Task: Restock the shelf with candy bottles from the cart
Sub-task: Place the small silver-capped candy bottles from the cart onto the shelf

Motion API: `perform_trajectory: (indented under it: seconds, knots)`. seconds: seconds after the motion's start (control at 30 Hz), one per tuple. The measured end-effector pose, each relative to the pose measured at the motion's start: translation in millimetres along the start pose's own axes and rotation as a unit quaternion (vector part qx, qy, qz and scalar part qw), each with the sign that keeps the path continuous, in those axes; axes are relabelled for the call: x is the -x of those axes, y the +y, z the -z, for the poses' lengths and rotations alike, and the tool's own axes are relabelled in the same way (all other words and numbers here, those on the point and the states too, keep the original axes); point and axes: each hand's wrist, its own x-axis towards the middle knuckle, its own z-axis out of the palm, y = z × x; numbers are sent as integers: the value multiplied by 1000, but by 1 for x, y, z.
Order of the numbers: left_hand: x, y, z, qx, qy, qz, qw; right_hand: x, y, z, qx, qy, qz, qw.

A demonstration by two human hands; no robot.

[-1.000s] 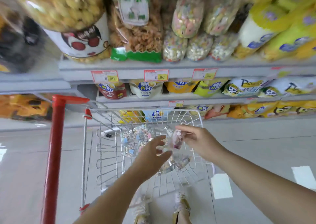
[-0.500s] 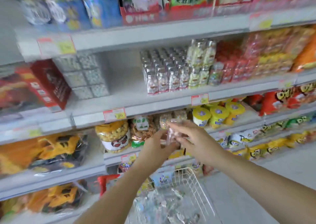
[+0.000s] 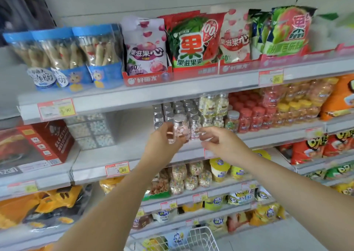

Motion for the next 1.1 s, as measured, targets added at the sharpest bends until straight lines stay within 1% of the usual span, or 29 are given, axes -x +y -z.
perform_trajectory:
  seconds: [0.13,0.33,0.4,0.43,0.5,0.67,0.8,0.9,1.1]
  knots:
    - [-44,15,-12,-27,11,-2,1000,-30,27,24,25,-1,-16,1000]
    - [-81,23,-28,-73,8,4,997,-49,44,36,27,-30,-31,999]
    - [-89,24,-32,-88,10,4,996,-52,47,39,32,-25,-26,999]
    - [-92,25,-34,-91,11,8,996,-52,49,40,33,-8,-21,999]
    - [-99,24,-37,-92,9,10,996,-53,56,43,32,49,-11,998]
    - [-108,24,-42,-70,-16,17,997,-56,74,58,18,180,-23,983]
    - [-111,23,-43,-50,-23,20,998,-63,82,67,47,223,-24,973]
    - [-113,23,-43,-57,-35,19,998,-69,86,67,73,224,-36,971]
    - [-120,24,-44,-49,-61,40,996,-76,98,64,110,179,-54,976]
